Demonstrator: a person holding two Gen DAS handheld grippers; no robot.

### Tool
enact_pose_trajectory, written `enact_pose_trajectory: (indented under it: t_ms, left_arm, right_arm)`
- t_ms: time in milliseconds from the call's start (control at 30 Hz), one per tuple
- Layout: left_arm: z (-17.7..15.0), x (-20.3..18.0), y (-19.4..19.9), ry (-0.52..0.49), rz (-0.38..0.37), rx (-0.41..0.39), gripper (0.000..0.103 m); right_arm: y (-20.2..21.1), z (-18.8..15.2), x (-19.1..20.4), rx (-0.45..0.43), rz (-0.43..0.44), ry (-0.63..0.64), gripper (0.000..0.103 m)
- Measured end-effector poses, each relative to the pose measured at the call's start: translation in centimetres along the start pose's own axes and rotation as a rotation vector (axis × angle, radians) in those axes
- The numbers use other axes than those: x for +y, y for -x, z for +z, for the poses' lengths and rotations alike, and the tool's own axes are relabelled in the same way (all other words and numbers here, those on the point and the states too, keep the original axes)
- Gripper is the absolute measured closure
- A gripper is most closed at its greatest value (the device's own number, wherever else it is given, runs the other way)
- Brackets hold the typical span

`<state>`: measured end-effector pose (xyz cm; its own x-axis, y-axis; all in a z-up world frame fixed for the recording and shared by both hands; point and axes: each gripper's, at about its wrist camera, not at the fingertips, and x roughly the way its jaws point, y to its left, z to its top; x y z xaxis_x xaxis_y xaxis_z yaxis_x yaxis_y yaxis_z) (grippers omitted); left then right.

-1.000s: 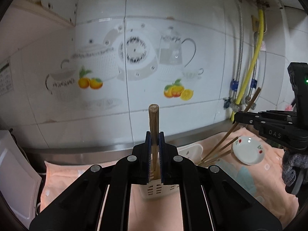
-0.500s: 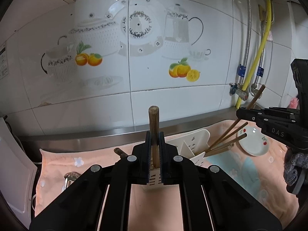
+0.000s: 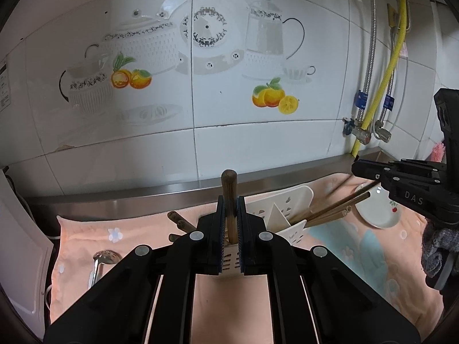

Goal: Organize utensils
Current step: 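Lower both chopsticks into the cream caddy with both tools, then open both tools to release the chopsticks into the caddy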

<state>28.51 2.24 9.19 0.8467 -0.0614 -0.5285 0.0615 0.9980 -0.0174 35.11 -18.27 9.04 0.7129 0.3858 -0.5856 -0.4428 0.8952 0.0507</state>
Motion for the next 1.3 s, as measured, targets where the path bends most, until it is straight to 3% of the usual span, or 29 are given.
enact_pose_trajectory:
  t_ms: [667, 733, 867, 967, 1100, 1300]
  left_arm:
    - [0.1, 0.3, 0.4, 0.015, -0.010, 0.002, 0.092]
    - [0.0, 0.4, 0.5, 0.018, -0.006, 0.003, 0.084]
    - [-0.1, 0.4, 1.0, 0.020, -0.004, -0.005, 0.081]
    - [0.0, 0.6, 1.5, 0.023, -0.001, -0.013, 0.073]
    - [-0.1, 0.6, 2.5, 0.027, 0.007, -0.025, 0.057]
    - [-0.6, 0.6, 4.0, 0.023, 0.018, -0.040, 0.045]
  right_arm:
    - [0.8, 0.2, 0.3, -0.016, -0.009, 0.009, 0.074]
    - [1.0, 0.2, 0.4, -0.021, -0.011, 0.011, 0.071]
    - [1.6, 0.2, 0.4, -0.028, -0.014, 0.013, 0.064]
    - [2.1, 0.1, 0.5, -0.036, -0.018, 0.012, 0.059]
    - [2.9, -0.1, 0.6, -0.045, -0.027, 0.014, 0.049]
    - [4.4, -0.7, 0.5, -0.061, -0.035, 0.006, 0.043]
